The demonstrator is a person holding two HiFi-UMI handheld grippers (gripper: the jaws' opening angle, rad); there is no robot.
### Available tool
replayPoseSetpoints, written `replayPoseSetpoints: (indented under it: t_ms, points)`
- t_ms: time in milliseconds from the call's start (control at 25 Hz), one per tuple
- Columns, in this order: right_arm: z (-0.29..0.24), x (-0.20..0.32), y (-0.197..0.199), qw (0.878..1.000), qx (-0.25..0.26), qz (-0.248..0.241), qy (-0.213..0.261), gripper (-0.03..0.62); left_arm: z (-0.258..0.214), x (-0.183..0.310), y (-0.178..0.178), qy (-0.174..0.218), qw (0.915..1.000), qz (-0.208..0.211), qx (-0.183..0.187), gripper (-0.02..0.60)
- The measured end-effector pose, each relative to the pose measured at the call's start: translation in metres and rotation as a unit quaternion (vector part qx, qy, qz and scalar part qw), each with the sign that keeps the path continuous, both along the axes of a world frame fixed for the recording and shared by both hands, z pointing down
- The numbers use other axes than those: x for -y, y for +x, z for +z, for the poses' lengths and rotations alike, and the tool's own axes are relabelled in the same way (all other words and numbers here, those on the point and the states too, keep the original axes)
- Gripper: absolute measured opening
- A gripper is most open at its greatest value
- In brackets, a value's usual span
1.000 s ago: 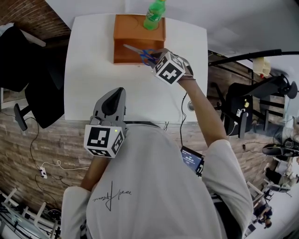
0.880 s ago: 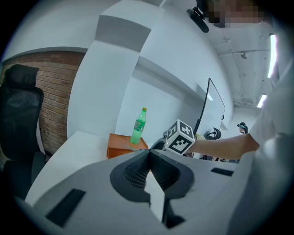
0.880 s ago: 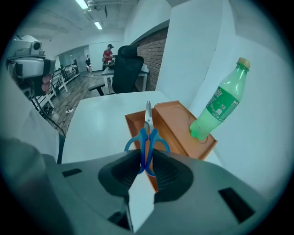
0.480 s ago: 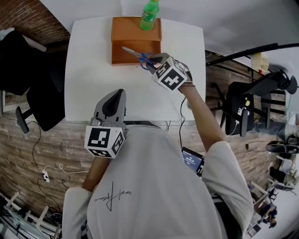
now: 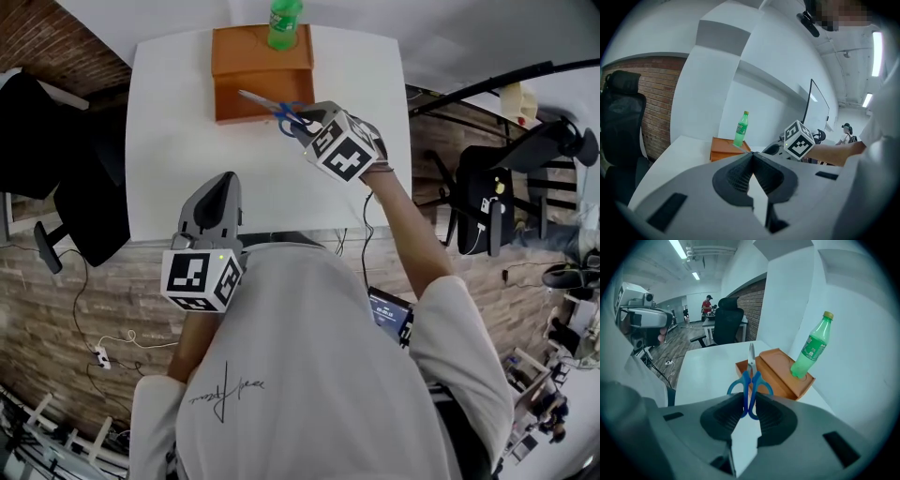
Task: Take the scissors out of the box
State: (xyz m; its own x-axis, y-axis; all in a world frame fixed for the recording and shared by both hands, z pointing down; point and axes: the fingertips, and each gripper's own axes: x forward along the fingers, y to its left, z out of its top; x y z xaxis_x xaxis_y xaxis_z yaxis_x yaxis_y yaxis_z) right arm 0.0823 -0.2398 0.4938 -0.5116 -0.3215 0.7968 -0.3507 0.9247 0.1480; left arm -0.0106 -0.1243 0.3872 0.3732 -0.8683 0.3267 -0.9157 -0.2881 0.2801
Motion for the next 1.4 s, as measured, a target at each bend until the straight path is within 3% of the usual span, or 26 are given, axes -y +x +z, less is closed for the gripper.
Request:
replayPoseSetpoints:
  t_ms: [920, 1400]
  points:
    - [-0.023, -0.035, 0.011, 0.997, 0.069, 0.038, 0.003, 0.091, 0.007, -0.004, 0.011, -0.007, 0.9998, 0.012, -0.011, 0.008]
    - [-0.031, -0.06, 0.02, 0.986, 0.135, 0.094, -0.013, 0.091, 0.009, -0.006, 0.012, -0.01, 0.9997, 0.011, -0.021, 0.008]
